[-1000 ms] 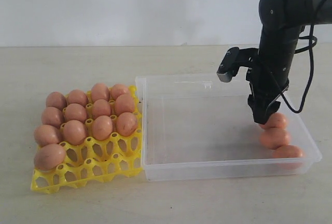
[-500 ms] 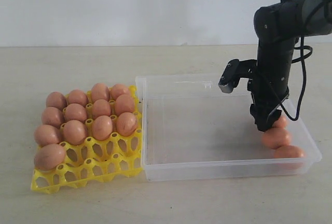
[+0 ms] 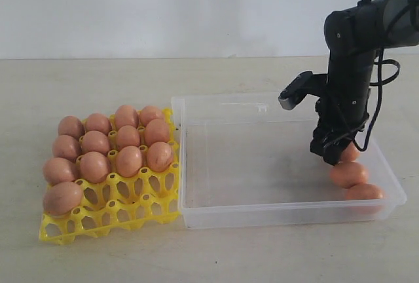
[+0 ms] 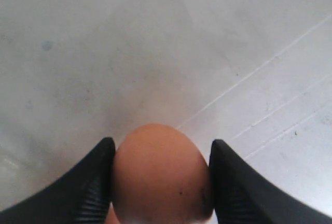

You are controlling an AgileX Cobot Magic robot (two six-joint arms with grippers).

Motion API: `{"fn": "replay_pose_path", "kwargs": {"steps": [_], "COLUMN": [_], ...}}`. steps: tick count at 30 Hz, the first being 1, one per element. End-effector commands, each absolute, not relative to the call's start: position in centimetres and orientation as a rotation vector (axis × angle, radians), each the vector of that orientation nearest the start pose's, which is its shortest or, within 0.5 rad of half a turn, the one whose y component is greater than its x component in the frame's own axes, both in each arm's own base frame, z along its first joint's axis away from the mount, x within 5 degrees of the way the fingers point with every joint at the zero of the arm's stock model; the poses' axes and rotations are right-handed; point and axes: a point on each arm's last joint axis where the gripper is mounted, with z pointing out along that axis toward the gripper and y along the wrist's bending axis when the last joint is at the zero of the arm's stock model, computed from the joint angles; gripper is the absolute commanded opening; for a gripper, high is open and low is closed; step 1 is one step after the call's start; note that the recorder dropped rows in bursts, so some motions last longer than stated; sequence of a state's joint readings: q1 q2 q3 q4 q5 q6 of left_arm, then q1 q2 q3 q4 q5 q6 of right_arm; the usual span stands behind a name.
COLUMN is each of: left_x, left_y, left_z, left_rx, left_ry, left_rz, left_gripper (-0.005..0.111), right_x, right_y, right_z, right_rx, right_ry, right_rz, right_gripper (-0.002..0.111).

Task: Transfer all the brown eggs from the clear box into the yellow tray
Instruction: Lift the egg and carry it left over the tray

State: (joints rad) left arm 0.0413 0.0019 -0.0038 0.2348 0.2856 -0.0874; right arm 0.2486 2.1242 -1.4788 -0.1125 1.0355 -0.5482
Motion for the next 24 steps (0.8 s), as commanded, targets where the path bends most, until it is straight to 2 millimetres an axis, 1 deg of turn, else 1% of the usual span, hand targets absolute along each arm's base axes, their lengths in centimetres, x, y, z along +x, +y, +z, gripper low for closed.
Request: {"fn": "replay_pose_path", "kwargs": {"steps": [1,3,7,9,11,13,14,15,17,18,20,23,24], "left_x": [5.4,5.4,5.4,5.4,5.4,5.4,5.4,5.4,5.4,5.4,5.4,5.4,5.4], "left_y": [0.8,0.8,0.8,0.8,0.8,0.8,0.8,0.8,0.8,0.8,0.8,0.8,0.8], "left_z": [18.8,18.8,18.8,18.8,18.8,18.8,18.8,18.8,18.8,18.8,18.8,18.8,18.8], "left_rx": [0.040,0.040,0.040,0.040,0.040,0.040,0.040,0.040,0.040,0.040,0.040,0.040,0.040], "left_ry": [1.763,1.763,1.763,1.763,1.763,1.763,1.763,1.763,1.763,1.763,1.763,1.763,1.763], "left_rz": [0.181,0.181,0.181,0.181,0.181,0.181,0.181,0.181,0.181,0.181,0.181,0.181,0.181], "left_gripper": [0.022,0.022,0.022,0.022,0.022,0.022,0.022,0.022,0.022,0.022,0.022,0.022,0.022], "right_x": [39.6,39.6,39.7,39.5,38.9,37.9,37.1,36.6,34.8,34.1,32.2,29.7,29.0], "right_y": [10.0,10.9,13.3,14.7,16.6,19.1,20.9,22.2,25.8,27.2,30.6,34.6,35.6], "right_z": [15.8,17.3,21.1,22.9,24.1,25.2,25.6,26.0,27.0,27.4,28.3,29.0,29.2], "right_rx": [-1.078,-0.960,-0.621,-0.538,-0.528,-0.545,-0.569,-0.582,-0.628,-0.635,-0.642,-0.664,-0.660], "right_ry": [2.844,2.790,2.646,2.566,2.499,2.439,2.407,2.370,2.262,2.211,2.065,1.843,1.780], "right_rz": [0.029,0.157,0.505,0.614,0.655,0.670,0.685,0.689,0.704,0.711,0.721,0.692,0.689], "right_gripper": [0.000,0.000,0.000,0.000,0.000,0.000,0.000,0.000,0.000,0.000,0.000,0.000,0.000]}}
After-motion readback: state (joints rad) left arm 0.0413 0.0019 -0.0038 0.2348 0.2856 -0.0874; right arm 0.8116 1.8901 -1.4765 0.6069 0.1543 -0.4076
